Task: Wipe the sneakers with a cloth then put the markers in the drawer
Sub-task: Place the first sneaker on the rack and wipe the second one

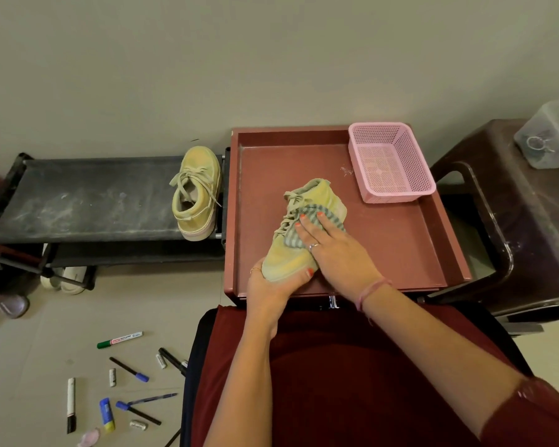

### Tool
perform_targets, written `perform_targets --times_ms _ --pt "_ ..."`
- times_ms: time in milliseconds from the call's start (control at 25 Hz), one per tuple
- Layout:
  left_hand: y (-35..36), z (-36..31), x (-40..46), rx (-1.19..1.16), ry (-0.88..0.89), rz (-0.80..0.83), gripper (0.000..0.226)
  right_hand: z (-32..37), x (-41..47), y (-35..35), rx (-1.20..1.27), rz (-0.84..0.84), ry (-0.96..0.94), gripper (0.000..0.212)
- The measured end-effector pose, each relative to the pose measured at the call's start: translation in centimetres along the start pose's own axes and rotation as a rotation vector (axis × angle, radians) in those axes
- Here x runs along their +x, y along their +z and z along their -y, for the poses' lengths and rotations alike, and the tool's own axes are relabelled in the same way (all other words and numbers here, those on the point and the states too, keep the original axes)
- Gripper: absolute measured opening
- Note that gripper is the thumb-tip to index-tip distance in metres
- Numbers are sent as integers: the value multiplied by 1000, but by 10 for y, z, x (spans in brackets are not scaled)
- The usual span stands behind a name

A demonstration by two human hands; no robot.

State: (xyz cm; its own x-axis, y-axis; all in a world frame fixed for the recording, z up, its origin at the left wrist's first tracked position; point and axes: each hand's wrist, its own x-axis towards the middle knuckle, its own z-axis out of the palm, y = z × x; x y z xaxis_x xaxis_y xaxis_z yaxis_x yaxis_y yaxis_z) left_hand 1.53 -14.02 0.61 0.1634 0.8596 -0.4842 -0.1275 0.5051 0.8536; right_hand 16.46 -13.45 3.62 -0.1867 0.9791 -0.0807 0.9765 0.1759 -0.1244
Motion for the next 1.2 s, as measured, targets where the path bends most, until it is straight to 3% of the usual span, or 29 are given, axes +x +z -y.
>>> perform_targets --times_ms 160,320,480,640,760,880,1080,1200 --pt "-3 3 4 44 -7 -26 63 -32 28 -2 -178 -19 -7 57" --pt "-3 4 6 38 -13 -25 59 -22 32 -9 -17 53 69 69" --pt "-4 4 5 32 8 -6 51 -5 -2 -15 96 134 -64 76" --pt "-3 5 4 35 18 3 55 -27 -8 -9 28 63 -124 79" --pt "-3 6 3 53 1 -17 60 -46 21 -10 18 48 79 80" --pt "-3 7 3 68 -20 -30 64 -51 29 -9 237 66 269 89" --pt "-5 9 7 69 -14 -9 66 -19 -16 3 262 145 18 99" --pt "-5 12 8 91 -17 3 74 -32 -4 0 170 112 13 94"
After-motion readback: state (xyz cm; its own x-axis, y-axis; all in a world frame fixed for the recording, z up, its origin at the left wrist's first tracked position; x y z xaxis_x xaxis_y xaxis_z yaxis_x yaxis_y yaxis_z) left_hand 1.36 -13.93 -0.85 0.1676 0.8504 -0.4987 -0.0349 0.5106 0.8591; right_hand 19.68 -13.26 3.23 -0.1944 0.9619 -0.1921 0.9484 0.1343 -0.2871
